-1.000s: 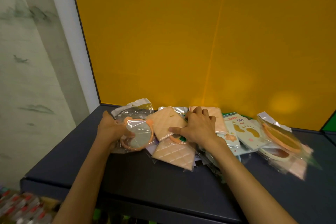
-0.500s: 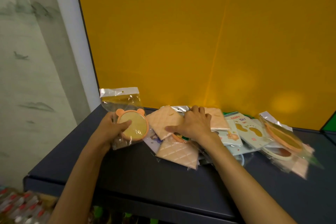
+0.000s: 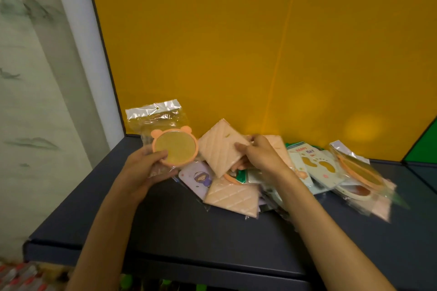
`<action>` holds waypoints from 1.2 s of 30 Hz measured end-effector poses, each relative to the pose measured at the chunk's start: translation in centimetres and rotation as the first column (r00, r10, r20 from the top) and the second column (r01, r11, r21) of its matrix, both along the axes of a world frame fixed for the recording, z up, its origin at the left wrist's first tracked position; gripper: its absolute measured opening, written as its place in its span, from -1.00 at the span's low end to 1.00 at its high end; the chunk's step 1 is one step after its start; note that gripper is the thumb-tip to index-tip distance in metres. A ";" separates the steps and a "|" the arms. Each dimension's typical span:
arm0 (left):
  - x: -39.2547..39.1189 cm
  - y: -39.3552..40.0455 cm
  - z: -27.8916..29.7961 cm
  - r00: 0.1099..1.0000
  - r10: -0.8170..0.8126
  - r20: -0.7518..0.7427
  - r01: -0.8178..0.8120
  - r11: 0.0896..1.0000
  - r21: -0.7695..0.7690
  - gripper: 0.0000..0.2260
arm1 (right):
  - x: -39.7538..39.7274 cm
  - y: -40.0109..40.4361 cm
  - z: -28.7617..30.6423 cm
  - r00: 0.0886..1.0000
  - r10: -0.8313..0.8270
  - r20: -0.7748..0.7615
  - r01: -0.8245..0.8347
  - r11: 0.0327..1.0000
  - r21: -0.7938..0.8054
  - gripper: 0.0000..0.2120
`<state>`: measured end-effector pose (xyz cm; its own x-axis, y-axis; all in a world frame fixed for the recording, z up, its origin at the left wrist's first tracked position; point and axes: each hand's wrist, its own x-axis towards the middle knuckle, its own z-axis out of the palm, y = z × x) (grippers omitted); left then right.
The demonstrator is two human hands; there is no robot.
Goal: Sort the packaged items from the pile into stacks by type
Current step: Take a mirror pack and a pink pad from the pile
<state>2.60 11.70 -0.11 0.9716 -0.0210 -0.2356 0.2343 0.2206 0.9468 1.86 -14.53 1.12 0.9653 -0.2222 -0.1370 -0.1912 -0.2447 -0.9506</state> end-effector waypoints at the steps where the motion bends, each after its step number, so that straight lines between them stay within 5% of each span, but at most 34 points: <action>1: -0.2 -0.7 0.2 1.000 -0.014 0.008 0.014 1.000 -0.014 -0.86 | -0.6 -0.6 0.3 1.000 -0.027 0.011 0.025 0.995 0.100 -0.76; 11: -3.8 -11.4 2.5 0.984 -0.130 0.124 0.155 0.963 -0.221 -0.90 | -9.5 -11.2 1.5 0.941 -0.318 0.120 0.174 0.754 0.633 -0.65; 20: -12.5 -26.7 2.1 0.905 -0.386 0.177 0.416 0.890 -0.189 -0.84 | -23.6 -24.2 -0.4 0.828 -0.523 0.202 0.300 0.718 0.628 -0.83; 28: -24.3 -43.8 0.8 0.857 -0.493 0.146 0.514 0.838 -0.183 -0.74 | -38.9 -38.2 -2.4 0.727 -0.640 0.249 0.423 0.702 0.573 -0.85; 36: -33.4 -58.6 -0.2 0.815 -0.569 0.109 0.577 0.814 -0.070 -0.86 | -50.8 -51.0 -3.4 0.648 -0.729 0.222 0.526 0.638 0.562 -0.84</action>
<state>-30.83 -46.89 -0.30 0.7915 -0.5979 -0.1266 0.2722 0.1594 0.9489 -48.99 -65.52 -2.27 0.5841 -0.8114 -0.0200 0.2714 0.2185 -0.9373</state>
